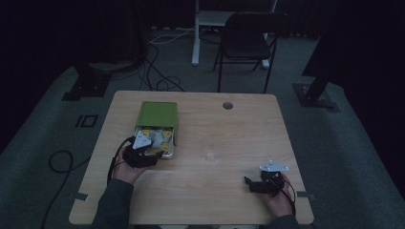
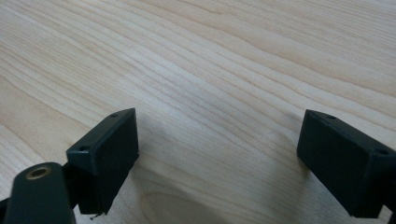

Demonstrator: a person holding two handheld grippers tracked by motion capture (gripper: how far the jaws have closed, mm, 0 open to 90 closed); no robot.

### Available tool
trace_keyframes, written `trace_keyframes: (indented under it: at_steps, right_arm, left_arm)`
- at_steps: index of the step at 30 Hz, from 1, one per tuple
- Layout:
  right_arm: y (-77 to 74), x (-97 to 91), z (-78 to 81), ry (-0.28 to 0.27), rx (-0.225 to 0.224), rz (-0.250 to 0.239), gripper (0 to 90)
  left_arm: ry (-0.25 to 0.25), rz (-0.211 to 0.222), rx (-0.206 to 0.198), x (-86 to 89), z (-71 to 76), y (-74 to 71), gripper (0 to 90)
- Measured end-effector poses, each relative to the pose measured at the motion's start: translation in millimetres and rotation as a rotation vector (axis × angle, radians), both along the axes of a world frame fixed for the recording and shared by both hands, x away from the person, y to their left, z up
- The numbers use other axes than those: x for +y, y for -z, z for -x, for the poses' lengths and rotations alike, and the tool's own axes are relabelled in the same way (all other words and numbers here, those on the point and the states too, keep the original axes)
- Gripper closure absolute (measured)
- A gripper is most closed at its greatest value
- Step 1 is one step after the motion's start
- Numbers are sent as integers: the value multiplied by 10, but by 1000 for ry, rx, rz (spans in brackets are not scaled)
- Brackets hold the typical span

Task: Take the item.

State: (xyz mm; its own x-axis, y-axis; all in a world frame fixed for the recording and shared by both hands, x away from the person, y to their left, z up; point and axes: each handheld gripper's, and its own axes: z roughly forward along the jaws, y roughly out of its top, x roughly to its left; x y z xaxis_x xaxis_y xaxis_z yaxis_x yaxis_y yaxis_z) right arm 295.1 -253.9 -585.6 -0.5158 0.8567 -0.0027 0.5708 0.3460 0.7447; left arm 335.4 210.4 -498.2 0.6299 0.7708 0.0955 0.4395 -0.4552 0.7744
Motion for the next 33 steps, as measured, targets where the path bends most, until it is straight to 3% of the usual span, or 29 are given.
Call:
trace_keyframes:
  at_steps: [7,12,22,27,29,33]
  right_arm:
    - [0,0,0,0,-1,0,124]
    - [0,0,0,0,-1,0,123]
    - [0,0,0,0,0,0,123]
    - [0,0,0,0,0,0,124]
    - [0,0,0,0,-1,0,123]
    - [0,0,0,0,0,0,123]
  left_arm:
    - [-16,4,-11,34,-65,-59,464]
    - [-45,-20,15,82,-161,-43,571]
    - [-45,-56,50,96,-185,61,647]
    - [-45,-72,52,95,-186,69,755]
    - [-40,-72,52,104,-174,57,838]
    - [-31,-77,49,98,-152,43,885]
